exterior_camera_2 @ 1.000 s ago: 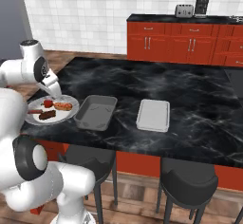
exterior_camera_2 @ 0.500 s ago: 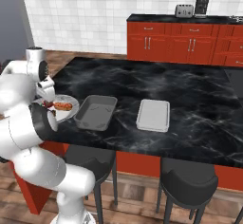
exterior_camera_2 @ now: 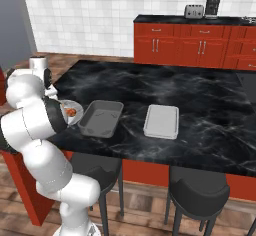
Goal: Place one cooked food and one vegetable from the large plate to each tupperware container.
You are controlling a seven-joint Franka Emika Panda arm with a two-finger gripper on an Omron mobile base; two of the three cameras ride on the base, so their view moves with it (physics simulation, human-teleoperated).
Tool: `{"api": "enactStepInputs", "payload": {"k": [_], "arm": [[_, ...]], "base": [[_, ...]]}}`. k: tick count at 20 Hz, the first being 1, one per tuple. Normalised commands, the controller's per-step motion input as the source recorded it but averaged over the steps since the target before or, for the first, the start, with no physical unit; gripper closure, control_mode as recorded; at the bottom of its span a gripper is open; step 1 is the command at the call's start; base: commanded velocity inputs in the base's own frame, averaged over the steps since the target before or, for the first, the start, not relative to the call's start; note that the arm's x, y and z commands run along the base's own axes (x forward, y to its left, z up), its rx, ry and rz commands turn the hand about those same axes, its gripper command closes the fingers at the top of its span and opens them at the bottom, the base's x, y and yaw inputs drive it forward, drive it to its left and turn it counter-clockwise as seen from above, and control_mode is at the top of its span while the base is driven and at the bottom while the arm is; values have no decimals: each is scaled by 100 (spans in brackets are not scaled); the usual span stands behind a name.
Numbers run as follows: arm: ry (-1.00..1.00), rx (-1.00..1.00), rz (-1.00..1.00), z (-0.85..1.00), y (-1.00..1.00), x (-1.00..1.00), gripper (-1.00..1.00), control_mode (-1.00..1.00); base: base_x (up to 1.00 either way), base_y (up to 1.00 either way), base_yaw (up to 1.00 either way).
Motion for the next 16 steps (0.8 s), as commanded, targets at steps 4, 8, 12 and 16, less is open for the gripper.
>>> {"api": "enactStepInputs", "payload": {"k": [4,8,12,16], "arm": [[1,0,0,-31,23,17,-100,-100],[0,-3,0,-37,19,18,-100,-100],[0,-5,0,-38,28,27,-100,-100],[2,-5,0,-31,28,31,-100,-100]], "base": [[0,0,0],[0,0,0],[0,0,0],[0,0,0]]}}
